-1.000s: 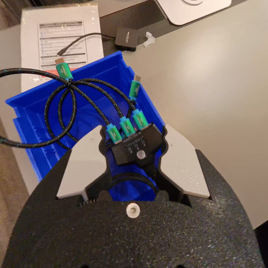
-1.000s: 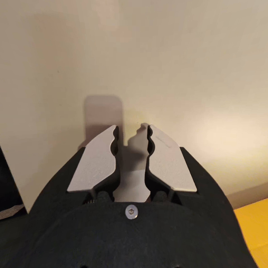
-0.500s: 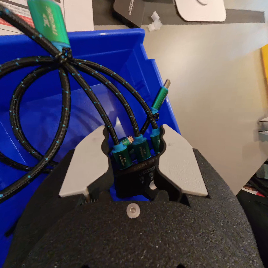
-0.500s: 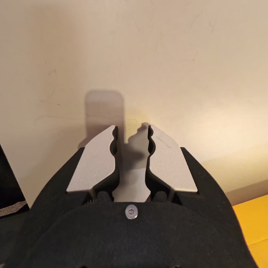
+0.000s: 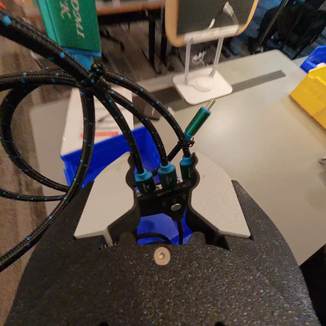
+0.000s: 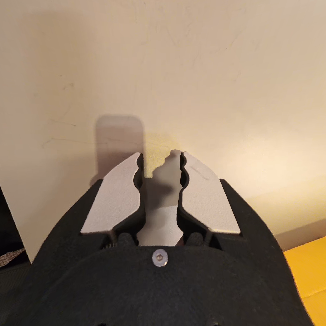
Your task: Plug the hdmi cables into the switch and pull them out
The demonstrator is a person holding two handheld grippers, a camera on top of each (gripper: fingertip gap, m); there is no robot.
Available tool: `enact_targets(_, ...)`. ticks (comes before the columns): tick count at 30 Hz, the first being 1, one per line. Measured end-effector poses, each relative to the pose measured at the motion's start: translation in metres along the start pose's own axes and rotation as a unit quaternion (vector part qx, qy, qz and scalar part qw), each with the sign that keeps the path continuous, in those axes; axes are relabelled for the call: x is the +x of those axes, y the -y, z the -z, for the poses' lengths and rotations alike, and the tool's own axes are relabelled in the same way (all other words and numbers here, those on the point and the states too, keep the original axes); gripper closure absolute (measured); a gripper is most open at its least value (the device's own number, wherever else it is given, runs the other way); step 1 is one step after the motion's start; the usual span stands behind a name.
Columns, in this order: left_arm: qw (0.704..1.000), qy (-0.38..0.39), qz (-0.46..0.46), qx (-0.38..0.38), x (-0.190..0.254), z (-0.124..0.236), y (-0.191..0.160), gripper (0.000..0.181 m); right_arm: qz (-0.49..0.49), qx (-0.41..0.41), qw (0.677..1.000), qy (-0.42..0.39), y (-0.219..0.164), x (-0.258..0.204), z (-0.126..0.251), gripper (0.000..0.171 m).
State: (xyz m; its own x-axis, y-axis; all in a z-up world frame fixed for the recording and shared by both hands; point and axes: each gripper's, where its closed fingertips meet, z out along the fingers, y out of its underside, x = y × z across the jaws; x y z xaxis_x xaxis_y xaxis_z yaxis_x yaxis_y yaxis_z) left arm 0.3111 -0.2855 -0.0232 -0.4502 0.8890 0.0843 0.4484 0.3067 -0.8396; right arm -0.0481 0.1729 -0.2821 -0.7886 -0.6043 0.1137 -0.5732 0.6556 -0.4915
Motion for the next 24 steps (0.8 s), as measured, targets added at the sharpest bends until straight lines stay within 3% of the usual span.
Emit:
enact_targets(7,0.985,0.020,-0.121,0.118,0.088,0.085,0.118,0.120,-0.006,0.028,1.000,0.003,0.009,-0.004,-0.004,0.131)
enact_targets(12,0.972,-0.021,-0.198,0.126,0.170,0.087,0.164,0.121,-0.010,0.045,0.999,0.007,0.013,-0.007,-0.006,0.130)
enact_targets(13,0.970,-0.029,-0.202,0.129,0.183,0.083,0.170,0.143,-0.011,0.048,0.999,0.008,0.014,-0.007,-0.007,0.130)
enact_targets(14,0.966,-0.051,-0.216,0.134,0.198,0.076,0.174,0.151,-0.011,0.052,0.999,0.008,0.015,-0.007,-0.008,0.129)
enact_targets(19,0.960,-0.158,-0.217,0.080,0.258,-0.006,0.153,0.151,-0.018,0.088,0.996,0.014,0.035,-0.003,-0.012,0.124)
enact_targets(24,0.948,-0.248,-0.201,0.017,0.315,-0.104,0.090,0.151,-0.039,0.156,0.987,-0.017,0.071,0.019,-0.006,0.118)
